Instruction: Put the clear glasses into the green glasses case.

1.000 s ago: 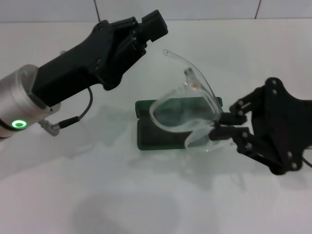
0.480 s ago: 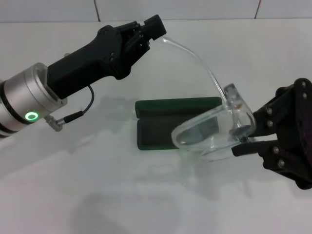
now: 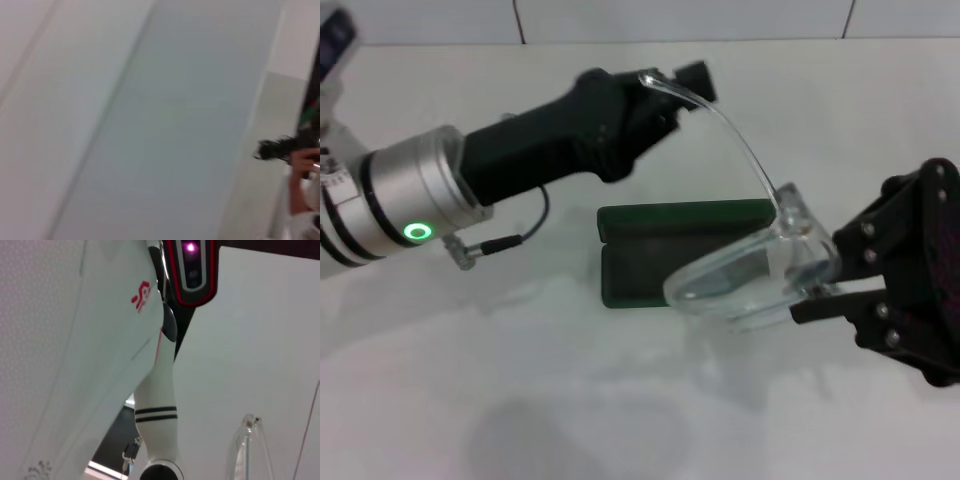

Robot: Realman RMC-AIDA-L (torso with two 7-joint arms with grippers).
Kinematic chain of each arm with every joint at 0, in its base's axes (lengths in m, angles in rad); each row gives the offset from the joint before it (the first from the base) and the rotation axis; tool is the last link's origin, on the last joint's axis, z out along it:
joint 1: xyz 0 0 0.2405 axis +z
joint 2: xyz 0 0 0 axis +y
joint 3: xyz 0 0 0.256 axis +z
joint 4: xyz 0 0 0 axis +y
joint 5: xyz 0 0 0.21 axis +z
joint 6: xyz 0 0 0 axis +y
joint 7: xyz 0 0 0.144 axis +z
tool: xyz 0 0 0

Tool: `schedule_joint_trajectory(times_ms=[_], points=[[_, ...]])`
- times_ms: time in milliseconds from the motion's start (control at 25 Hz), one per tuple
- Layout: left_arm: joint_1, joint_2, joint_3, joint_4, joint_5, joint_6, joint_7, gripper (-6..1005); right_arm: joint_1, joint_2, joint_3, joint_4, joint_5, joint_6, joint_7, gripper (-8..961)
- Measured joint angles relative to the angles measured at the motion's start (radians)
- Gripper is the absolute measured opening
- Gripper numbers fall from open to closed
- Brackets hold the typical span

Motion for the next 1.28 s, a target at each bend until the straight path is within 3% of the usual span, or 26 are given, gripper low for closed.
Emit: schedule_joint_trajectory(times_ms=[400,1280], points=[[-0.049,-0.004,0.033,0.000,0.006,0.097,-0.011,55,0.015,-0.003,-0.010,0.007,-0.017,0.099,-0.016,59],[-0.050,0.004,0.036,-0.002,0.003,0.207,-0.037,55,0.018,-0.003,-0.003,0.047,-0.020,0.116,-0.024,59]])
